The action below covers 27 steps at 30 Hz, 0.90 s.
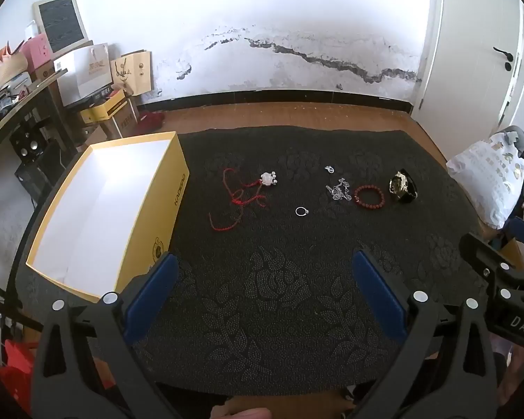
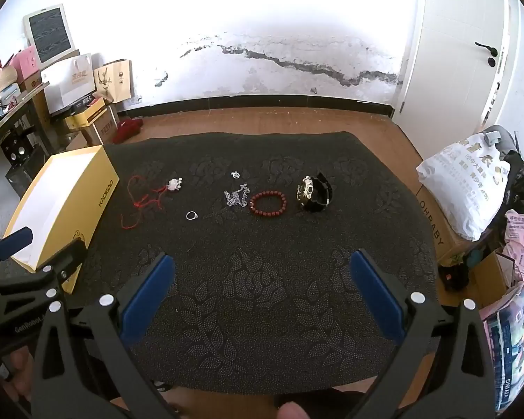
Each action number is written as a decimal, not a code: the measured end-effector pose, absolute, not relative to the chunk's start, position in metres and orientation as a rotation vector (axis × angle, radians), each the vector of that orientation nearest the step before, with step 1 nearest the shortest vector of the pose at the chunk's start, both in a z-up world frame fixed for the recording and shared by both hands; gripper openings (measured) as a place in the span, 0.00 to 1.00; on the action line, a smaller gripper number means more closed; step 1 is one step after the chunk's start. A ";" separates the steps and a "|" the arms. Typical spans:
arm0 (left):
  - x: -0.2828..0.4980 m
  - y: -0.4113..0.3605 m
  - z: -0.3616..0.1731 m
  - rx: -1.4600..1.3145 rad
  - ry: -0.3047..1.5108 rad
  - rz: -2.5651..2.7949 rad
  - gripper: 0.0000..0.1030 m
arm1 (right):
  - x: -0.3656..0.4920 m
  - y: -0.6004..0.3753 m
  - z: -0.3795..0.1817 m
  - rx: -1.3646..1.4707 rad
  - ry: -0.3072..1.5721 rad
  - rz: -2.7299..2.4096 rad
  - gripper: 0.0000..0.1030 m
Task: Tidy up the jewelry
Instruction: 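Move both tools toward the jewelry on the rug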
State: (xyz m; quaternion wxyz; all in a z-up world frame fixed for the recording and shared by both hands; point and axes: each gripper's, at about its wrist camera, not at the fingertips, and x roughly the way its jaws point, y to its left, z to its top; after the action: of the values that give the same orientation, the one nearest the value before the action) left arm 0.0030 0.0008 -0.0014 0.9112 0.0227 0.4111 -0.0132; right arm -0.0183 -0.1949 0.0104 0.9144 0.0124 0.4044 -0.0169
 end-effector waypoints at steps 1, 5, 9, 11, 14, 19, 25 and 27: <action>0.003 0.001 -0.001 0.048 0.846 -0.027 0.95 | -0.018 -0.195 0.010 0.031 0.835 -0.032 0.94; 0.002 0.001 -0.002 0.048 0.845 -0.028 0.95 | -0.018 -0.194 0.011 0.029 0.834 -0.034 0.94; 0.002 0.001 -0.002 0.049 0.844 -0.029 0.95 | -0.019 -0.194 0.012 0.032 0.833 -0.032 0.94; 0.002 0.001 -0.002 0.049 0.842 -0.029 0.95 | -0.019 -0.194 0.011 0.030 0.833 -0.033 0.94; 0.003 0.001 -0.003 0.047 0.848 -0.026 0.95 | -0.019 -0.194 0.011 0.030 0.832 -0.033 0.94; 0.001 0.001 -0.003 0.047 0.849 -0.027 0.95 | -0.019 -0.194 0.012 0.029 0.832 -0.032 0.94; 0.003 0.002 -0.007 0.049 0.852 -0.024 0.95 | -0.018 -0.195 0.011 0.029 0.832 -0.034 0.94; 0.004 0.002 -0.007 0.051 0.857 -0.025 0.95 | -0.018 -0.196 0.011 0.030 0.831 -0.033 0.94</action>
State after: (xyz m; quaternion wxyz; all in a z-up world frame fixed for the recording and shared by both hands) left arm 0.0039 0.0019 -0.0072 0.9093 0.0245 0.4153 -0.0122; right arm -0.0177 -0.1957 0.0111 0.9146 0.0143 0.4037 -0.0163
